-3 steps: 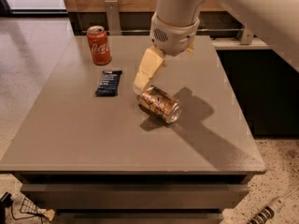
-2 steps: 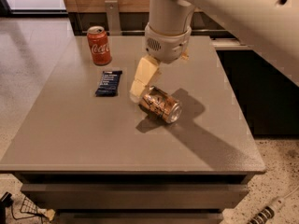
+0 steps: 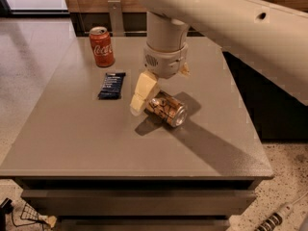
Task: Place orange can upright
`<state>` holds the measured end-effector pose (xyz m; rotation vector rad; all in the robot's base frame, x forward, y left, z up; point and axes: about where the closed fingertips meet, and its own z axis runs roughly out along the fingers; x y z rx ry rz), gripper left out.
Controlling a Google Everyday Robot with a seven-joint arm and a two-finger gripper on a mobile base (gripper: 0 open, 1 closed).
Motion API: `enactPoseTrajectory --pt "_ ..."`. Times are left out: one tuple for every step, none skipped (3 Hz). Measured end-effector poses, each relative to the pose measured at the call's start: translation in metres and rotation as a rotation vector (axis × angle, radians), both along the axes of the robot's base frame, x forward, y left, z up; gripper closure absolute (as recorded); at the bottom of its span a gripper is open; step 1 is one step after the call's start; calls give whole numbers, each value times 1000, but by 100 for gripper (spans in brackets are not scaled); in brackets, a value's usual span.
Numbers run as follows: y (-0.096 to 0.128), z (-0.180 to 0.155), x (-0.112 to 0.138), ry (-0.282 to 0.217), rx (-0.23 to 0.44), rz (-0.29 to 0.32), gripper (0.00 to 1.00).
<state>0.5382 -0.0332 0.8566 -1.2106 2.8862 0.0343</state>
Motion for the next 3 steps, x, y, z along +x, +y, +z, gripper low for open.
enactPoseTrajectory --pt "-4 -18 10 21 21 -32 0" --pt "-7 -31 15 30 42 -40 12" --pt "-15 -40 14 34 66 -33 35"
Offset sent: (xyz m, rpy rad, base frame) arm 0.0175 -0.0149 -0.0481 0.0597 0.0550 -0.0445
